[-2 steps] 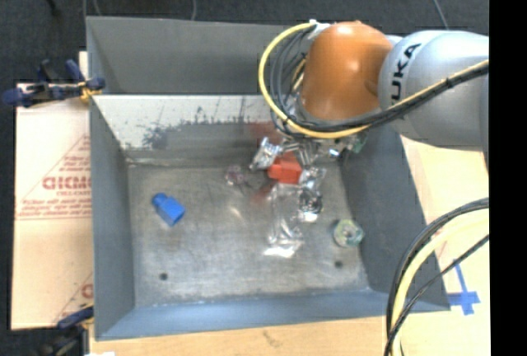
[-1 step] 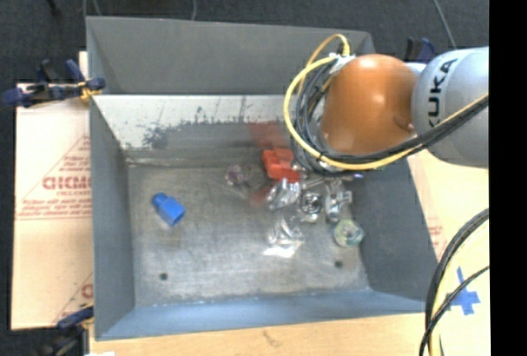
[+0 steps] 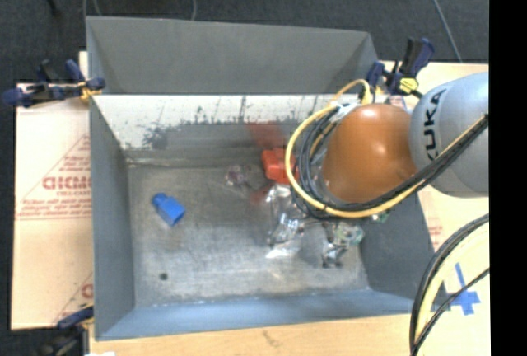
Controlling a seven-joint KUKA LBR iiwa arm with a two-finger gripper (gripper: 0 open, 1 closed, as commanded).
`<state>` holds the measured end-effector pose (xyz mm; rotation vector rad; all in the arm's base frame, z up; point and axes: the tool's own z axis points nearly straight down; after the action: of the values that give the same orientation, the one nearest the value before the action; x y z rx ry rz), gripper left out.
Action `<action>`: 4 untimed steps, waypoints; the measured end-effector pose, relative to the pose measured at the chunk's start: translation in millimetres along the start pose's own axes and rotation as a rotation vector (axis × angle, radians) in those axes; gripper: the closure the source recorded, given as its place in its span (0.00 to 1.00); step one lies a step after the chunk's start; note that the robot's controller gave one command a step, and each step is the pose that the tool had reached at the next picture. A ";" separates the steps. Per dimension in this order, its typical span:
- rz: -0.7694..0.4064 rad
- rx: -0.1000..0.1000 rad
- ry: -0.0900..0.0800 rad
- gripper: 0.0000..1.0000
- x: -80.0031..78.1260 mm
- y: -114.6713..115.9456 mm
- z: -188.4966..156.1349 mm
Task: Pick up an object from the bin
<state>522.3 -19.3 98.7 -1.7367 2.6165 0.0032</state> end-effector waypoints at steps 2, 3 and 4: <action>-0.257 0.013 0.001 0.00 -36.3 -71.0 23.5; -0.264 0.011 0.001 0.00 -40.7 -68.8 23.3; -0.453 0.005 0.001 0.00 -35.7 -62.4 20.7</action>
Offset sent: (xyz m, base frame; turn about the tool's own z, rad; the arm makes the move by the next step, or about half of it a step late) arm 0.0845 -0.0126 -0.0287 0.0551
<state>593.7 -10.5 78.0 -2.2774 2.1582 -0.0044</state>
